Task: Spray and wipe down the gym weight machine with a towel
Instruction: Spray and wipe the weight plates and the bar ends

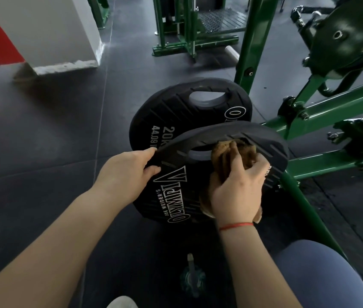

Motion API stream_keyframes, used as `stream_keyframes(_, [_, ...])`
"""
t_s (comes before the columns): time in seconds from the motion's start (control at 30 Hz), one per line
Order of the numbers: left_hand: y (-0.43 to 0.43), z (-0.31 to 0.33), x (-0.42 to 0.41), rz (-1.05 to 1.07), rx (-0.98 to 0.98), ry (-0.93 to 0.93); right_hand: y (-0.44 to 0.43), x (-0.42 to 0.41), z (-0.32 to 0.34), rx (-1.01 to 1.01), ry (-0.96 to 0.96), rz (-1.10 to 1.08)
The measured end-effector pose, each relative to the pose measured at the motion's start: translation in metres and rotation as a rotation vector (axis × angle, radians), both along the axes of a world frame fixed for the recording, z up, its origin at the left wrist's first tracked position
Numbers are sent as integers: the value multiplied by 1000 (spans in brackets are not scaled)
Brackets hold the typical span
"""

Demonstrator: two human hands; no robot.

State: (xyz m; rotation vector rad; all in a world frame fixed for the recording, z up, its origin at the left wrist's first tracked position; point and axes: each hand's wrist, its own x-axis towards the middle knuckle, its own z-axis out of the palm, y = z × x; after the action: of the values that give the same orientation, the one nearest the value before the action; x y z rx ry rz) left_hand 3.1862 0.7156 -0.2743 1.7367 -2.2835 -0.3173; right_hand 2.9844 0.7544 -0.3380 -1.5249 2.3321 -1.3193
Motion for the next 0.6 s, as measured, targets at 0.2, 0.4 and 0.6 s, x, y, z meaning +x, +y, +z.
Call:
stream_keyframes(0.2, [-2,2,-1,-25,-28,-45,-11,26,22,150,234,30])
stream_keyframes(0.4, [0,1,-1,-11,-3,-8,-5,43,1,15,68,40])
stream_keyframes(0.6, [1,5,5,24,208,126,33,64,-34,-58,-239,265])
